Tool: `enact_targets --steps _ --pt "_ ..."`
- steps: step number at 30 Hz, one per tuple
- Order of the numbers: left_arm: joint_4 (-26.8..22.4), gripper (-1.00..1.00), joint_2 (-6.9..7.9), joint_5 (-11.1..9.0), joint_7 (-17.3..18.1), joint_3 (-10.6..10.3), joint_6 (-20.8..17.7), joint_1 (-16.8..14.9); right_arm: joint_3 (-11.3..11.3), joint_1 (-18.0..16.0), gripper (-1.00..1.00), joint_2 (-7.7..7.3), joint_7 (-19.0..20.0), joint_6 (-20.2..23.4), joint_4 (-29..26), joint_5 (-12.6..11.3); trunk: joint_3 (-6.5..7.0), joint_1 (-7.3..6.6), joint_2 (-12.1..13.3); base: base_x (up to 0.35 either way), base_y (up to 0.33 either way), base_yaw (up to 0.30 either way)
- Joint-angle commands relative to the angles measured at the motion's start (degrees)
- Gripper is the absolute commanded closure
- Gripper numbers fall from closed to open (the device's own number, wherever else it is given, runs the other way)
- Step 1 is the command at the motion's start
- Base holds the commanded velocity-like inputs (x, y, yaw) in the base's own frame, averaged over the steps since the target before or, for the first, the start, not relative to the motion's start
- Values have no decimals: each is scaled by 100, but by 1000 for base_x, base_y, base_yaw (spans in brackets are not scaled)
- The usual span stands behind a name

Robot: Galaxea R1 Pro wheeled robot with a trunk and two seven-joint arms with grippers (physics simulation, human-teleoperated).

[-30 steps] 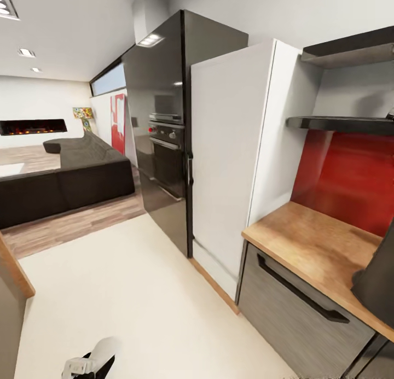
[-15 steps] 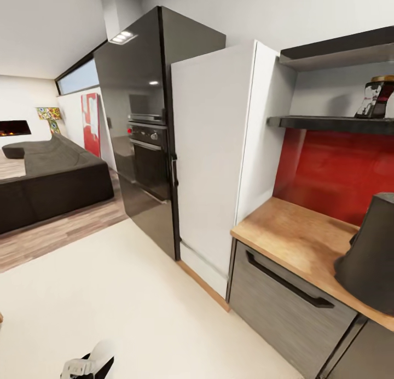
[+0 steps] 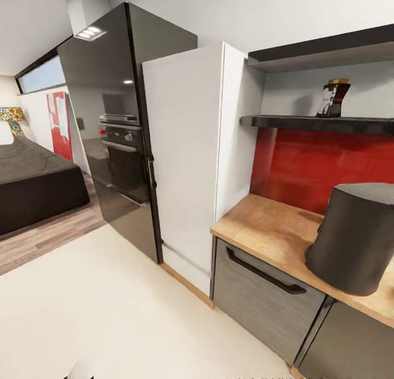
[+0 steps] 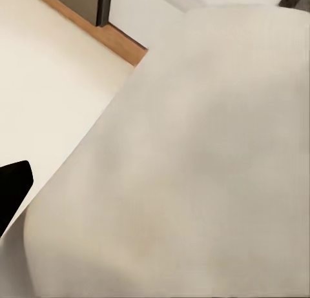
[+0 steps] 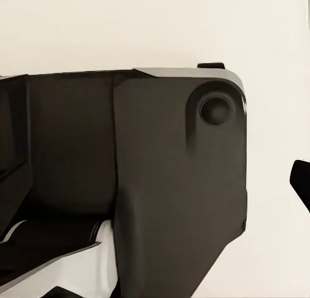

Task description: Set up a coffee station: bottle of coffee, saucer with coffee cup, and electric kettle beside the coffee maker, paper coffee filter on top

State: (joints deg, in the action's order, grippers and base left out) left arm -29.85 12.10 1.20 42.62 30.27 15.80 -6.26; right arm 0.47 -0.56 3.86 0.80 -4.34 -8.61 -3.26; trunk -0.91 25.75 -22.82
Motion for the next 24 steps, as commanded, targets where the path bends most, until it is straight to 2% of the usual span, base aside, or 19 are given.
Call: enact_targets --steps 1,4,11,24 --pt "7 100 -4 14 35 30 19 -6 5 -5 -100 0 8 -23 8 -34 -10 3 -10 0 6 -264" --pt "18 100 -6 16 35 32 19 -6 5 -5 -100 0 8 -23 12 -34 -10 3 -10 0 120 -264" --pt "23 100 -6 20 35 32 17 -7 5 -5 -100 0 8 -23 11 -34 -10 3 -10 75 285 -264" --pt "23 100 -15 21 35 32 19 -7 5 -5 -100 0 8 -32 15 -34 -10 3 -10 216 258 -264"
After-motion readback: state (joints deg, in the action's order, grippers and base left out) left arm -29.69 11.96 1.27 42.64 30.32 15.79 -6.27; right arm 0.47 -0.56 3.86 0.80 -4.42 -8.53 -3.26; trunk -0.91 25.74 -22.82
